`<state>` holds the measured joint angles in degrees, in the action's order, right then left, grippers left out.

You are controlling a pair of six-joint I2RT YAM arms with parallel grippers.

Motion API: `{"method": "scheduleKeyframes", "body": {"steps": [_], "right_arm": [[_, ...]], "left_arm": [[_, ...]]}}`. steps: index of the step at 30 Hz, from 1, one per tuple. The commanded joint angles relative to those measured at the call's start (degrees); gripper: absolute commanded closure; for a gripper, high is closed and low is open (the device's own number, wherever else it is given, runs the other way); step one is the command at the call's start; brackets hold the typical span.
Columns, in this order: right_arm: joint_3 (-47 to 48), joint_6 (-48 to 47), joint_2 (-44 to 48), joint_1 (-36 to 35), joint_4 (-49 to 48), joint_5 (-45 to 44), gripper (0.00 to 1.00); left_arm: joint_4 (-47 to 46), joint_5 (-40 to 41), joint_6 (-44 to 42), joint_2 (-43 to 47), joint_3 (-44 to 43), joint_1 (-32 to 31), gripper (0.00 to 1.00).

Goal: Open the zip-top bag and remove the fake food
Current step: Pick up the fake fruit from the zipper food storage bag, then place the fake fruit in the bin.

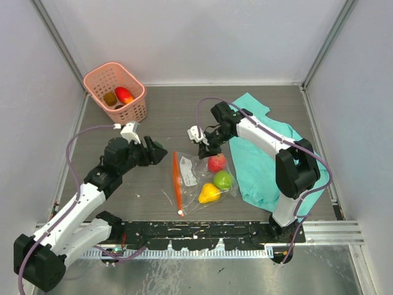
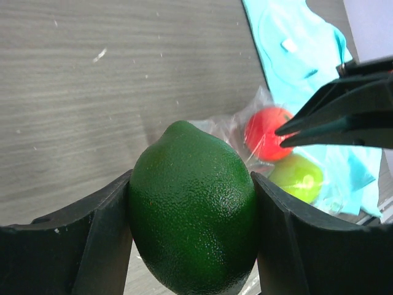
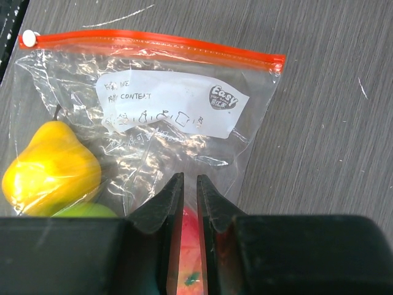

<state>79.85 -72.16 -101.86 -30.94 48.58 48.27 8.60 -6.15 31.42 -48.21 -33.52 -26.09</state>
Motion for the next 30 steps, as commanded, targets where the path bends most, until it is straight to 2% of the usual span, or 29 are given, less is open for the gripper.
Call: {"method": "scheduleKeyframes", "body": {"steps": [1, 8, 17, 21, 26, 30], "right_arm": [[3.11, 2.79, 3.06, 0.20, 1.49, 2.13, 0.79], [5.21, 3.44, 3.12, 0.18, 4.05, 1.86, 0.79], [4.83, 3.25, 3.58, 0.18, 3.98, 2.07, 0.79], [4.62, 2.93, 3.78, 0.09, 3.97, 2.18, 0.79], [4.61, 2.60, 3.60, 0.08, 4.06, 2.07, 0.79], [4.57, 2.54, 3.77, 0.09, 4.10, 2.24, 0.79]], "left_arm": [[-0.59, -2.91, -2.51, -2.07, -6.88, 3.54, 0.96], [-1.75, -7.81, -2.16, -9.36, -15.37, 12.30, 0.96], [-9.85, -10.38, 7.54, -21.01, -23.98, 24.41, 0.96], [-8.56, -1.70, 8.86, -24.95, -28.45, 26.72, 0.96], [1.51, 13.87, 6.57, -32.59, -38.93, 26.81, 0.96], [10.73, 22.12, 6.64, -39.84, -48.70, 26.84, 0.96]]}}
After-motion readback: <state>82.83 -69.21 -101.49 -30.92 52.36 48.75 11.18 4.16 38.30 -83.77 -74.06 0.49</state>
